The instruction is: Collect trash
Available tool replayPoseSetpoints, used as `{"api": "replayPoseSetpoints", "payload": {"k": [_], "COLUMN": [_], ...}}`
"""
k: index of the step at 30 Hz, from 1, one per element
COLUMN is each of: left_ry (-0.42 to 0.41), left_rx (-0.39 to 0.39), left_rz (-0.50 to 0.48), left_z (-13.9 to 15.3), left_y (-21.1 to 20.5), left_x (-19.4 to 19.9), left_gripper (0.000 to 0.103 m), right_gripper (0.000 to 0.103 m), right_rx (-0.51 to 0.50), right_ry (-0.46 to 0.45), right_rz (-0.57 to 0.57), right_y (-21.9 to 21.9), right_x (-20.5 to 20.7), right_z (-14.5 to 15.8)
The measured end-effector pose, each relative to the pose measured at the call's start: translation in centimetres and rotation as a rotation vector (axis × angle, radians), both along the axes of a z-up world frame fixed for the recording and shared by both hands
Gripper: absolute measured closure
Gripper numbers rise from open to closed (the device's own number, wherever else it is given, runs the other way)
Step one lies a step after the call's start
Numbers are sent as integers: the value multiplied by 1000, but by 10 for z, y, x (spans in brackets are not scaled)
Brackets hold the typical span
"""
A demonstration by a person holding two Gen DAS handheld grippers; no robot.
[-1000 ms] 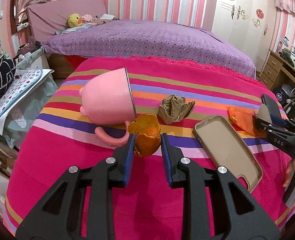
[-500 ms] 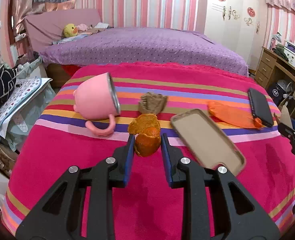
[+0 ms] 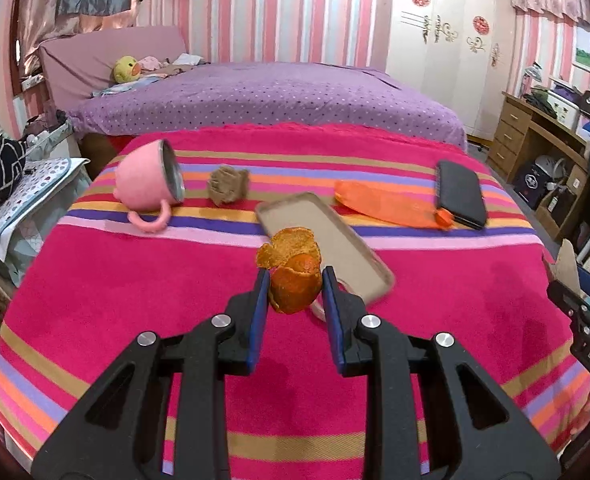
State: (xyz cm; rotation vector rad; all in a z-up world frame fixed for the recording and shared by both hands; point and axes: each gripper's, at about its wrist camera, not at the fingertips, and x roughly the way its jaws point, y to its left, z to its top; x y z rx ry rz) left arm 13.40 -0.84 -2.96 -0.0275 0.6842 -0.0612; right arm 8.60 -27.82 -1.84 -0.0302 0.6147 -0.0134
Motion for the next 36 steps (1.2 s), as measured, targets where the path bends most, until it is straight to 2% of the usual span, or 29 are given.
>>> {"api": "replayPoseSetpoints", "payload": {"k": [2, 7, 10, 19, 25, 31, 36], "left_ry": [-11, -3, -19, -54, -92, -87, -71], "left_rx": [23, 25, 53, 34, 6, -43, -1], "left_rz": [-9, -24, -31, -76, -134, -198, -206], "left_z": [-2, -7, -4, 10, 23, 15, -2], "left_y": [-13, -36, -53, -103, -148, -180, -184], "left_x": [-10, -22, -27, -46, -57, -67, -68], "left_gripper": [78, 78, 78, 78, 78, 83, 83], "right_gripper": [48, 48, 48, 48, 48, 48, 48], "right_rx": [17, 39, 47, 89, 49, 24, 30], "right_ry": [-7, -13, -37, -105, -134, -139, -129], "right_rz": [-8, -16, -17, -38, -118, -242, -313], "right_y": [-7, -20, -27, -66, -126, -199, -242], "right_x": [-5, -12, -18, -42, -73, -107, -121], "right_z": [-1, -5, -1, 25, 40, 42, 32]}}
